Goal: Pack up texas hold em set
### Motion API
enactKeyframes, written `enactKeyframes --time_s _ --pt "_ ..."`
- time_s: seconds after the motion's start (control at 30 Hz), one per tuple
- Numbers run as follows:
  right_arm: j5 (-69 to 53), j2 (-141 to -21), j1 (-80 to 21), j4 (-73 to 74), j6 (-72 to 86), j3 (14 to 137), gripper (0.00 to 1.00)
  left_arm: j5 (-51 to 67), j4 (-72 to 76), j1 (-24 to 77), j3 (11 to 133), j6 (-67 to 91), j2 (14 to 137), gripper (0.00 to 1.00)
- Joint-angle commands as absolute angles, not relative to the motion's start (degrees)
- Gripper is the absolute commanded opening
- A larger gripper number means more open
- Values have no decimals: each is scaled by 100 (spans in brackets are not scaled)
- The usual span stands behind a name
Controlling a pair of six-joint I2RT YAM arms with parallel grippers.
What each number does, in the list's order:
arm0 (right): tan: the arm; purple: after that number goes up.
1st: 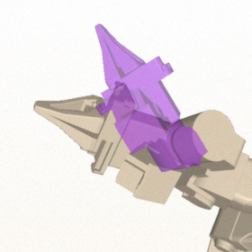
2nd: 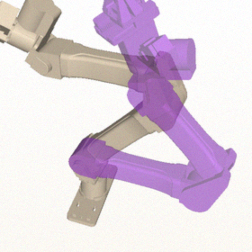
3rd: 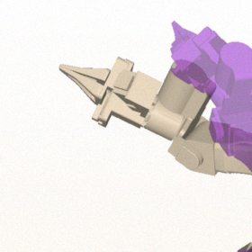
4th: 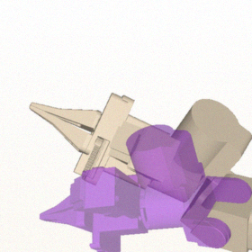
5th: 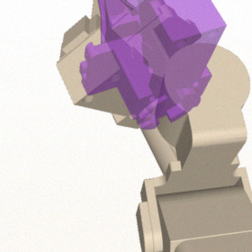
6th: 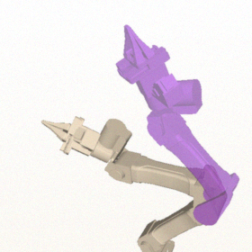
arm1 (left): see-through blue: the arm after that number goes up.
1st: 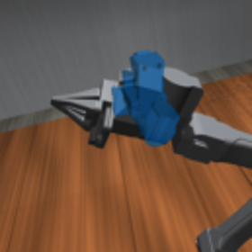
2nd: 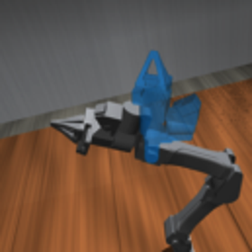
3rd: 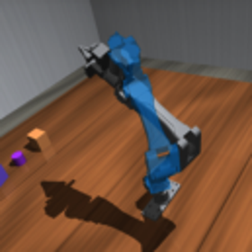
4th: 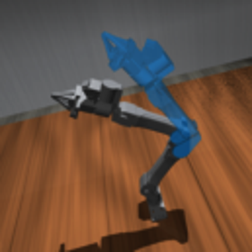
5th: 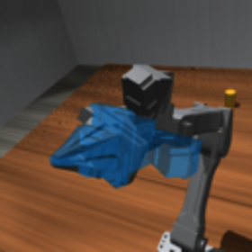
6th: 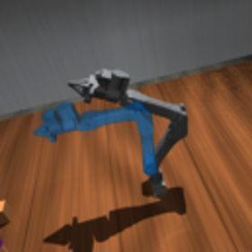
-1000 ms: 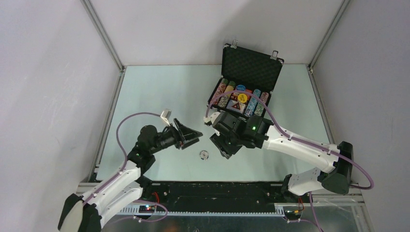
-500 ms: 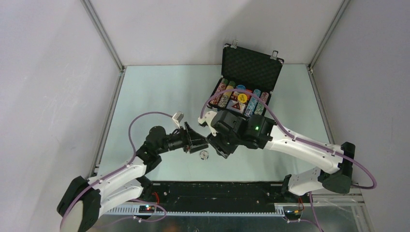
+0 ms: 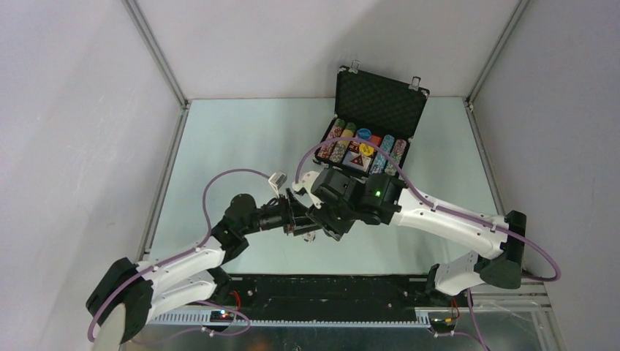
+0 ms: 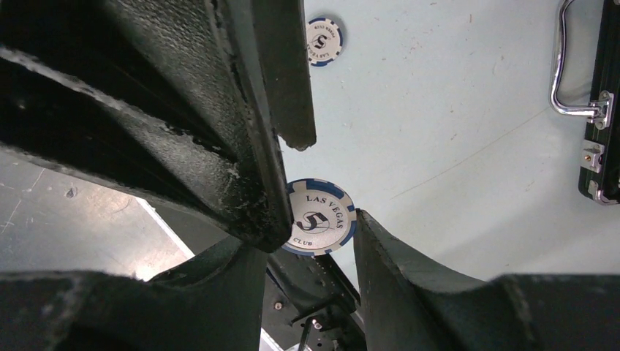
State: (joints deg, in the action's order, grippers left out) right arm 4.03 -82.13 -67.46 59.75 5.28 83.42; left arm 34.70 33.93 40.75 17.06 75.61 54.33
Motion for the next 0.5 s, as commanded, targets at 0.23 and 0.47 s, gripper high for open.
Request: enactKeyframes --time_s 0.23,0.47 --pt "492 -8212 -6820 5986 361 8730 0 3471 3958 4307 1866 7633 5672 67" --pt "533 -8206 -6837 5955 341 8701 0 3489 4120 4355 1864 7670 5818 60"
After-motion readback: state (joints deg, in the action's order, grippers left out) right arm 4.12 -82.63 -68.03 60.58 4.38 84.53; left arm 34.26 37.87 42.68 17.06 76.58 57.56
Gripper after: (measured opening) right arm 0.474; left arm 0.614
